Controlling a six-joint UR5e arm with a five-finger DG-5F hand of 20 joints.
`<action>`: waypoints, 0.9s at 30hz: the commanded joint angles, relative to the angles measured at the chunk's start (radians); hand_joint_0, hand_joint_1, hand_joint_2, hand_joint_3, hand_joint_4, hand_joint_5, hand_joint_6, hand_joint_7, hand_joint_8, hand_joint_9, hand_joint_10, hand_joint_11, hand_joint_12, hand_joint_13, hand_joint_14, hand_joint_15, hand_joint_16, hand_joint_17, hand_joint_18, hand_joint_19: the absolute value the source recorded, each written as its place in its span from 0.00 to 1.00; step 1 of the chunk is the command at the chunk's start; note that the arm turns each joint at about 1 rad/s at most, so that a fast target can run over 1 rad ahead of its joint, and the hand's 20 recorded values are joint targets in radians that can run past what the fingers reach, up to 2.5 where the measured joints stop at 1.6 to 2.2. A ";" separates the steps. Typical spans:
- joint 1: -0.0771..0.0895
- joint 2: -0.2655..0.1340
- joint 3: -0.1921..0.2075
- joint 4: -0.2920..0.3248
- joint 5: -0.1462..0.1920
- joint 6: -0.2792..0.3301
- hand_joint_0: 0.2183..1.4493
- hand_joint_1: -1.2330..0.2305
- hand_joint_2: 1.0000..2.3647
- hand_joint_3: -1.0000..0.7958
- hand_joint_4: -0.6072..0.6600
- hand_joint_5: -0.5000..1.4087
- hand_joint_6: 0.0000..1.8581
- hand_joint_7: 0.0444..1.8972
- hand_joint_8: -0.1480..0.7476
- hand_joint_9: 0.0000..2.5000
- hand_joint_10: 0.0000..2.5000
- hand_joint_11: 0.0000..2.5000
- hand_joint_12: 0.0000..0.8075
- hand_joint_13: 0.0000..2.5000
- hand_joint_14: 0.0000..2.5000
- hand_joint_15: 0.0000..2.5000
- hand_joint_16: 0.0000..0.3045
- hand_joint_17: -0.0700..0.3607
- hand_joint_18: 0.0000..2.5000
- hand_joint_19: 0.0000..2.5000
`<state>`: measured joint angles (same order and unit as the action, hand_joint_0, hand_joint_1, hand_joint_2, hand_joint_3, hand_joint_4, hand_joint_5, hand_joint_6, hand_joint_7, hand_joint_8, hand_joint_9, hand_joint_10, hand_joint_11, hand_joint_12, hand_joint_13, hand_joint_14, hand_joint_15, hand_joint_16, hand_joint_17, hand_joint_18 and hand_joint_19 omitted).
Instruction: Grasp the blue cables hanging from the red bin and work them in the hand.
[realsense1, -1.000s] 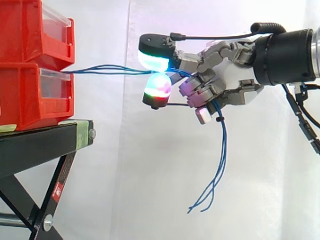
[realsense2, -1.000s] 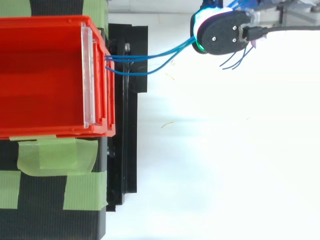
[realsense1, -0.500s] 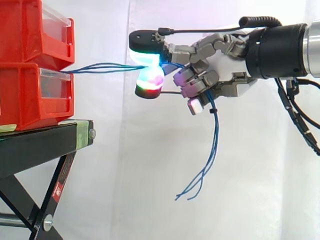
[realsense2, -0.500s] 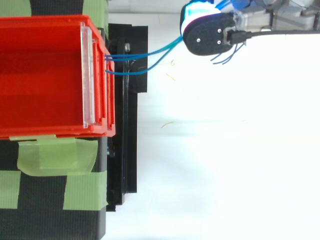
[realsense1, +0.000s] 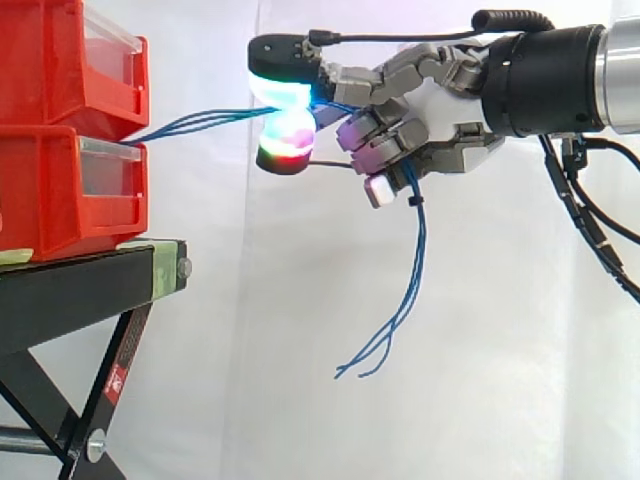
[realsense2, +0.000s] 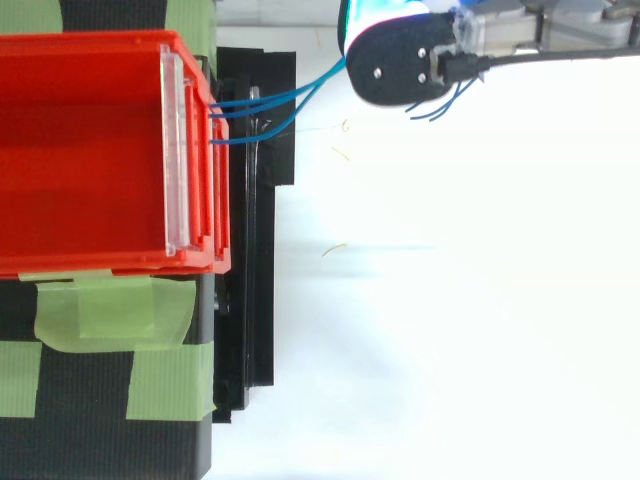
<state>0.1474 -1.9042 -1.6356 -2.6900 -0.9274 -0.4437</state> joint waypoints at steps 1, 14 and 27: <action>0.000 0.001 0.000 -0.002 -0.007 0.000 0.49 0.36 0.00 0.04 0.66 0.25 0.49 0.54 0.71 0.42 1.00 1.00 0.89 0.69 1.00 0.75 0.73 0.55 0.88 0.22; 0.000 0.001 0.000 -0.053 0.002 0.005 0.47 0.38 0.00 0.00 0.67 0.34 0.42 0.58 0.71 0.42 1.00 1.00 0.89 0.69 1.00 0.75 0.73 0.55 0.88 0.22; 0.000 -0.001 0.000 -0.027 0.098 -0.055 0.45 0.38 0.00 0.00 0.68 0.36 0.40 0.60 0.71 0.42 1.00 1.00 0.89 0.69 1.00 0.75 0.73 0.55 0.88 0.22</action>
<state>0.1477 -1.9051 -1.6354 -2.7295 -0.8459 -0.4752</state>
